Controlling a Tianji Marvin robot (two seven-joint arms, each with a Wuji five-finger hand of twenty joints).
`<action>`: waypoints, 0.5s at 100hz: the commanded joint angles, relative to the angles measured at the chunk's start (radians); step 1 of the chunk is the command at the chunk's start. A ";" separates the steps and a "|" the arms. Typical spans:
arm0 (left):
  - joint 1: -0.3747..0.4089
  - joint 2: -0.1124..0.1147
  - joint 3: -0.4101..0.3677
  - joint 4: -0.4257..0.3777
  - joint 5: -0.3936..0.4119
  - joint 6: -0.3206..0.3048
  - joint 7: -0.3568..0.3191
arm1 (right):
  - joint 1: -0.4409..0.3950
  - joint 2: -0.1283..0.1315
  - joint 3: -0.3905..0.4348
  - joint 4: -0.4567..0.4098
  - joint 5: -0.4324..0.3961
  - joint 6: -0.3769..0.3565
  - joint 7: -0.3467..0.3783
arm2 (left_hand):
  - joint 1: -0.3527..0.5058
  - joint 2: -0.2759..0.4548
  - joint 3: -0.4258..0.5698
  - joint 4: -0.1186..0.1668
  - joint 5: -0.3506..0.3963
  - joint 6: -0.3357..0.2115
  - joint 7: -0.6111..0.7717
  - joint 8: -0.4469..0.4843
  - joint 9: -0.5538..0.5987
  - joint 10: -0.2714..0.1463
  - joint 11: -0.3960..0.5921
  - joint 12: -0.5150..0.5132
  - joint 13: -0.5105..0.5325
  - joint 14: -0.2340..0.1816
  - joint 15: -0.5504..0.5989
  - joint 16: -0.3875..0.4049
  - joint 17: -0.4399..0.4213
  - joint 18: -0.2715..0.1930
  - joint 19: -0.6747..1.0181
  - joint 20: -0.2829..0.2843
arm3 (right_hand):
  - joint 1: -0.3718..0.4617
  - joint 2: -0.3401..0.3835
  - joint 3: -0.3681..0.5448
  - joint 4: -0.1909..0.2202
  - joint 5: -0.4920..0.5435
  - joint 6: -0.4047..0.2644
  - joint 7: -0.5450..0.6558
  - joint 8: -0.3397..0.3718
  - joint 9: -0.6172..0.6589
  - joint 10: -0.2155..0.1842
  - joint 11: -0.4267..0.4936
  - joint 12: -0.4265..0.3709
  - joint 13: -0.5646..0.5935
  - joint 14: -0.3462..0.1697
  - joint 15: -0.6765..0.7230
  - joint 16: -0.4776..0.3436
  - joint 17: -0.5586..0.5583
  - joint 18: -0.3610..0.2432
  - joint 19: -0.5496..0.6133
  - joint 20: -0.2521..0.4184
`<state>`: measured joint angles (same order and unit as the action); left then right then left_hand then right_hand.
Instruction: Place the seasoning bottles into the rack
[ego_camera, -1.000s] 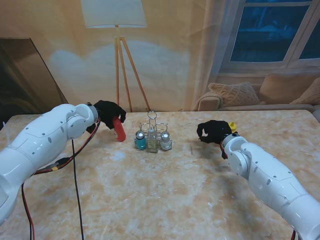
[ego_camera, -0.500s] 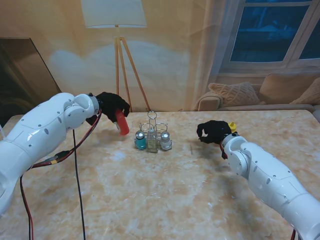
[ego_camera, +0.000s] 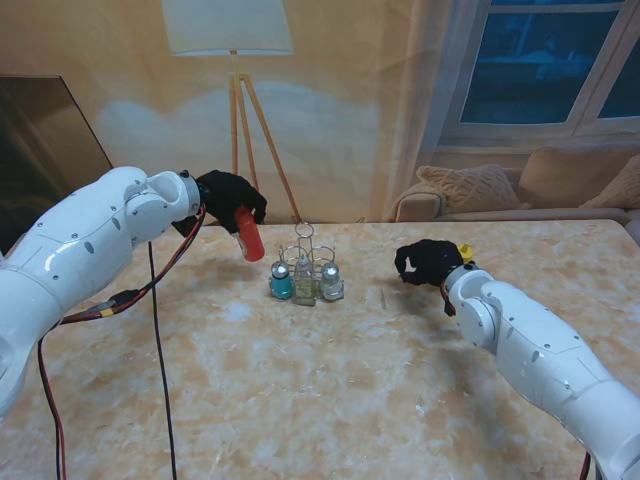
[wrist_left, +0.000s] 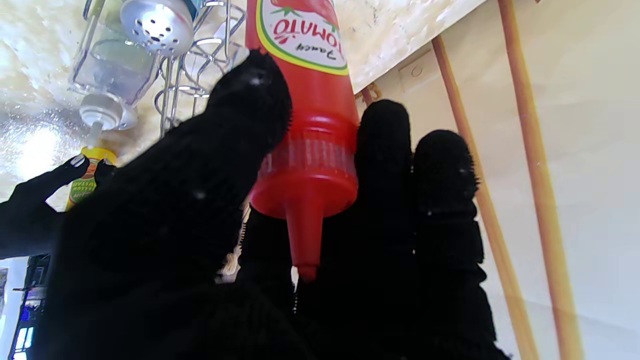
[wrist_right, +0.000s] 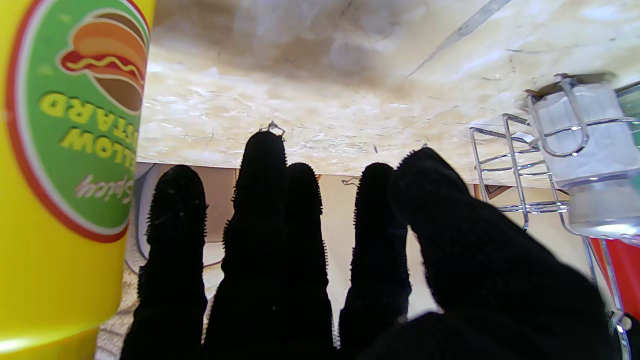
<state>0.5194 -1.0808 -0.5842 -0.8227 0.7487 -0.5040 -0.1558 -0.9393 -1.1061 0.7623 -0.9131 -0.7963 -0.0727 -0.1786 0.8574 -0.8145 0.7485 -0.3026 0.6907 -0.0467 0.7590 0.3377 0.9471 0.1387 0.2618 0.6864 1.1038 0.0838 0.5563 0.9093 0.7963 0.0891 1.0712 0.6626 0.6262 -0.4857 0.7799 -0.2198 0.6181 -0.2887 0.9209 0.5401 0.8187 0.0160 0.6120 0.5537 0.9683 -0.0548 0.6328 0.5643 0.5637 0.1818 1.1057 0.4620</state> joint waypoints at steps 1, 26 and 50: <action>0.005 0.006 -0.022 -0.036 0.015 -0.010 -0.017 | -0.001 -0.008 -0.003 0.003 0.000 -0.005 0.016 | 0.148 0.112 0.083 0.046 0.132 -0.041 0.252 0.078 0.124 -0.061 0.108 0.061 0.012 -0.038 0.024 0.018 -0.015 -0.036 -0.010 0.002 | 0.015 -0.020 0.013 0.018 0.019 -0.011 0.016 0.007 0.018 -0.021 0.003 0.002 0.011 -0.008 -0.001 -0.004 0.002 -0.002 -0.001 -0.001; 0.050 0.024 -0.096 -0.112 0.054 -0.038 -0.040 | 0.004 -0.008 -0.004 0.007 0.005 -0.009 0.022 | 0.147 0.115 0.081 0.047 0.129 -0.042 0.253 0.080 0.122 -0.062 0.108 0.063 0.010 -0.040 0.023 0.021 -0.017 -0.037 -0.014 0.004 | 0.015 -0.020 0.014 0.018 0.020 -0.011 0.016 0.007 0.018 -0.020 0.003 0.002 0.012 -0.007 -0.001 -0.003 0.003 0.000 -0.001 0.000; 0.050 0.024 -0.109 -0.124 0.054 -0.052 -0.041 | 0.006 -0.007 -0.007 0.008 0.006 -0.010 0.028 | 0.148 0.117 0.079 0.047 0.127 -0.042 0.253 0.082 0.120 -0.061 0.107 0.064 0.009 -0.041 0.022 0.022 -0.018 -0.038 -0.016 0.007 | 0.016 -0.021 0.014 0.018 0.019 -0.011 0.016 0.007 0.019 -0.021 0.002 0.002 0.012 -0.007 -0.001 -0.003 0.002 0.000 -0.001 0.000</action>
<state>0.5778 -1.0555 -0.6957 -0.9401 0.8069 -0.5514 -0.1825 -0.9299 -1.1075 0.7601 -0.9041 -0.7899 -0.0809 -0.1671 0.8574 -0.8146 0.7484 -0.3027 0.6908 -0.0522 0.7668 0.3377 0.9476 0.1388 0.2617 0.6864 1.1038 0.0838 0.5563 0.9093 0.7917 0.0891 1.0667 0.6626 0.6262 -0.4857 0.7799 -0.2198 0.6181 -0.2887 0.9210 0.5401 0.8187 0.0160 0.6120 0.5537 0.9683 -0.0551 0.6328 0.5643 0.5639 0.1816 1.1057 0.4620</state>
